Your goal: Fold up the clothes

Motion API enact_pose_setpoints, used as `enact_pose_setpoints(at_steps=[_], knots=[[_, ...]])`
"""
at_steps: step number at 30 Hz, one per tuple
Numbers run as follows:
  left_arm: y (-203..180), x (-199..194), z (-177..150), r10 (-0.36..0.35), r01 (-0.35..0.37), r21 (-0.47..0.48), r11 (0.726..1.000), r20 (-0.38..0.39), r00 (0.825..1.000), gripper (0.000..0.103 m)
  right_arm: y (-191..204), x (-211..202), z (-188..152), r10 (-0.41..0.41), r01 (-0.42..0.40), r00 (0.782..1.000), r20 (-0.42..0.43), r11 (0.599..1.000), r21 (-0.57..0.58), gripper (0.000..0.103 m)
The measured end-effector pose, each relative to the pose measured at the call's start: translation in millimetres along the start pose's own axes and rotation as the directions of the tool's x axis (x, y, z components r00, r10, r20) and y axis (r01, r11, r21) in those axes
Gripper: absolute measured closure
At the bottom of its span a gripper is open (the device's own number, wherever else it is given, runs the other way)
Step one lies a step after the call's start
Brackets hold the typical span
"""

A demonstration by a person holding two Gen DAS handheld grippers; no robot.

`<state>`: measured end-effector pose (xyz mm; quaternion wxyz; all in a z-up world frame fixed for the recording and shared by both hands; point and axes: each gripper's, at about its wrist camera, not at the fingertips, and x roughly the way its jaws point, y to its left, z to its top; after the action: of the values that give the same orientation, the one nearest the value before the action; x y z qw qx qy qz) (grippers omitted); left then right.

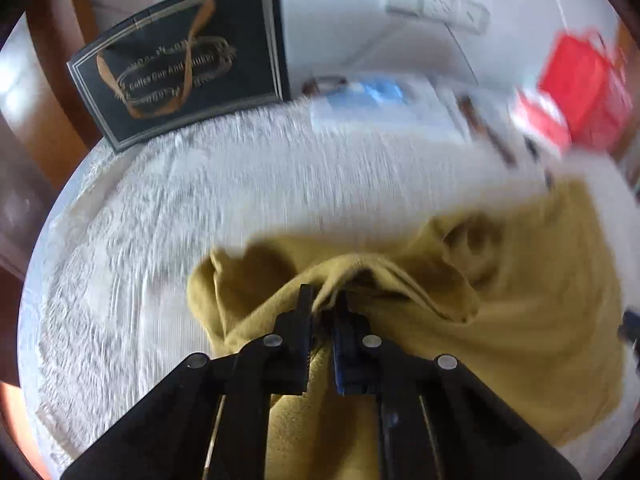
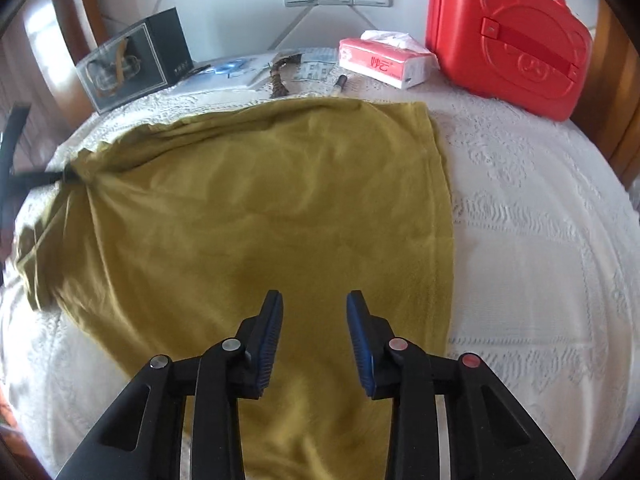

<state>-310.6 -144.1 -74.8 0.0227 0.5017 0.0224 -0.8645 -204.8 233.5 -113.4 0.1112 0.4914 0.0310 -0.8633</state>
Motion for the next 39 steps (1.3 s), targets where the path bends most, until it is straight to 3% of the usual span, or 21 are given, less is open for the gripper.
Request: enact_pose_setpoints(at_steps=[4, 8, 10, 13, 16, 18, 20, 21, 26, 29, 31, 32, 33, 34, 35, 36, 37, 39], knots=[[10, 3, 32, -0.113, 0.111, -0.076, 0.991, -0.026, 0.993, 0.094, -25, -5, 45, -0.011, 0.008, 0.999, 0.050, 0.999, 0.054, 0.070], [12, 8, 43, -0.088, 0.087, -0.012, 0.996, -0.036, 0.995, 0.094, -58, 11, 92, -0.011, 0.004, 0.999, 0.047, 0.990, 0.139, 0.068], [12, 6, 46, -0.148, 0.147, -0.009, 0.989, -0.053, 0.988, 0.094, -69, 22, 106, -0.036, 0.027, 0.998, 0.048, 0.985, 0.168, 0.065], [14, -2, 49, -0.160, 0.160, -0.007, 0.987, -0.057, 0.985, 0.087, -82, 41, 118, -0.003, -0.007, 0.999, 0.043, 0.975, 0.221, 0.054], [18, -22, 56, -0.131, 0.131, 0.016, 0.991, -0.014, 0.991, 0.065, -85, 55, 120, -0.004, -0.001, 1.000, 0.025, 0.976, 0.217, 0.051], [23, -41, 63, -0.128, 0.127, 0.023, 0.992, 0.049, 0.991, 0.030, -86, 62, 119, -0.018, 0.015, 1.000, 0.011, 0.976, 0.215, 0.051], [27, -54, 71, -0.088, 0.085, 0.025, 0.996, 0.116, 0.989, 0.015, -89, 70, 118, -0.011, 0.010, 1.000, 0.002, 0.975, 0.222, 0.051], [25, -53, 75, -0.066, 0.062, 0.036, 0.997, 0.117, 0.991, 0.015, -90, 71, 118, -0.009, 0.009, 1.000, -0.001, 0.975, 0.223, 0.051], [5, -12, 81, -0.064, 0.061, 0.080, 0.995, 0.032, 0.997, 0.015, -92, 74, 122, -0.009, 0.006, 1.000, 0.011, 0.974, 0.226, 0.050], [-10, 20, 78, 0.075, -0.071, 0.129, 0.989, -0.019, 0.997, 0.014, -93, 74, 128, -0.017, 0.014, 1.000, 0.013, 0.976, 0.219, 0.049], [-13, 37, 77, 0.116, -0.108, 0.136, 0.985, -0.051, 0.992, 0.015, -93, 74, 133, -0.016, 0.009, 0.999, 0.032, 0.975, 0.220, 0.045], [-16, 44, 76, 0.122, -0.111, 0.150, 0.982, -0.065, 0.990, 0.020, -93, 75, 137, -0.017, 0.008, 0.999, 0.039, 0.975, 0.222, 0.041], [-17, 50, 75, 0.138, -0.125, 0.162, 0.979, -0.072, 0.988, 0.039, -93, 77, 140, -0.023, 0.013, 0.999, 0.043, 0.975, 0.221, 0.037], [-19, 57, 74, 0.149, -0.133, 0.174, 0.976, -0.088, 0.985, 0.052, -92, 79, 143, -0.036, 0.026, 0.998, 0.043, 0.976, 0.217, 0.037], [-20, 62, 73, 0.154, -0.135, 0.173, 0.976, -0.100, 0.983, 0.081, -92, 82, 145, -0.048, 0.039, 0.998, 0.042, 0.977, 0.211, 0.036], [-18, 68, 73, 0.168, -0.149, 0.164, 0.975, -0.109, 0.980, 0.092, -91, 86, 148, -0.075, 0.066, 0.996, 0.039, 0.978, 0.199, 0.036], [-16, 71, 73, 0.203, -0.186, 0.158, 0.970, -0.098, 0.974, 0.092, -91, 93, 152, -0.116, 0.108, 0.993, 0.033, 0.975, 0.192, 0.036], [-15, 73, 74, 0.248, -0.236, 0.156, 0.959, -0.062, 0.967, 0.092, -93, 110, 155, -0.117, 0.116, 0.993, -0.004, 0.973, 0.198, 0.034]])
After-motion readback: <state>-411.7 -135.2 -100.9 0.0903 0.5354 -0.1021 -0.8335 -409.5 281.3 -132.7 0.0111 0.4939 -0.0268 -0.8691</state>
